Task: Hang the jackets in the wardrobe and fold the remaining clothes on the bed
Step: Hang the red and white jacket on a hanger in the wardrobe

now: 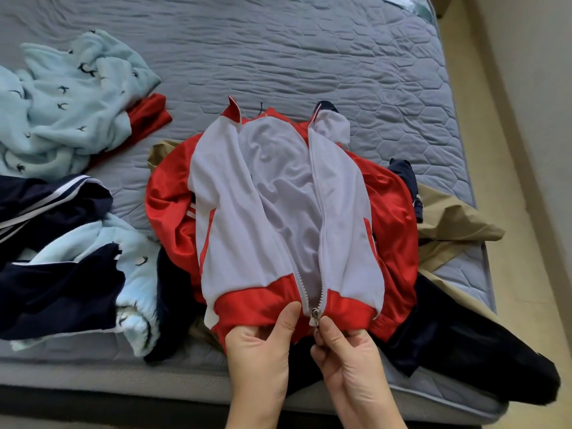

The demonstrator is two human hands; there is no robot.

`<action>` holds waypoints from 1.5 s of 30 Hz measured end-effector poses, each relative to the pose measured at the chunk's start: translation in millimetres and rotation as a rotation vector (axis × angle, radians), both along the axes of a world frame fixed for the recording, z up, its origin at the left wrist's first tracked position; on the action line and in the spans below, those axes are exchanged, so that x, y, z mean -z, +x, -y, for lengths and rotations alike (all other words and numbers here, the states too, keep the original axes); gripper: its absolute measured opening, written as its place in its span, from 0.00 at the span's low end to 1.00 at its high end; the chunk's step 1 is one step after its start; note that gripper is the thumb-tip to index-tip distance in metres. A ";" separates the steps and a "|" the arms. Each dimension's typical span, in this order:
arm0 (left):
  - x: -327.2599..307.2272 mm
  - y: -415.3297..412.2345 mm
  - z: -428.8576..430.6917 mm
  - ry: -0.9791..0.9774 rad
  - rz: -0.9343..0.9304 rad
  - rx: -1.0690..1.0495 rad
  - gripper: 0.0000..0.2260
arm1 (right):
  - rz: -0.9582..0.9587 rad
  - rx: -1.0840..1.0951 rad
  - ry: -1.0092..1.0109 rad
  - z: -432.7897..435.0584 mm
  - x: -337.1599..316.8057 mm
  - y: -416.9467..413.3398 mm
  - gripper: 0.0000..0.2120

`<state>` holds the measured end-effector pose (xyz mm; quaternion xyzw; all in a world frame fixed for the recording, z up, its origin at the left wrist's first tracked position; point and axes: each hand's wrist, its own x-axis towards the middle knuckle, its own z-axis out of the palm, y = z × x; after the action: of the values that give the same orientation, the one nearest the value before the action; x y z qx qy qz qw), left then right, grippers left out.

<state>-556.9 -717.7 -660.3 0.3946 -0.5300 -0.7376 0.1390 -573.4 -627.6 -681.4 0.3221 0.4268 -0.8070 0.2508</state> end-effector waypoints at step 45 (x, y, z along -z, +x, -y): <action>20.1 8.2 32.3 -0.400 0.297 0.481 0.19 | 0.067 -0.386 0.212 -0.7 9.7 1.3 0.10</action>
<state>-548.7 -750.0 -680.4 0.3263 -0.7564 -0.5653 -0.0426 -572.1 -626.9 -691.1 0.2855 0.5544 -0.6836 0.3793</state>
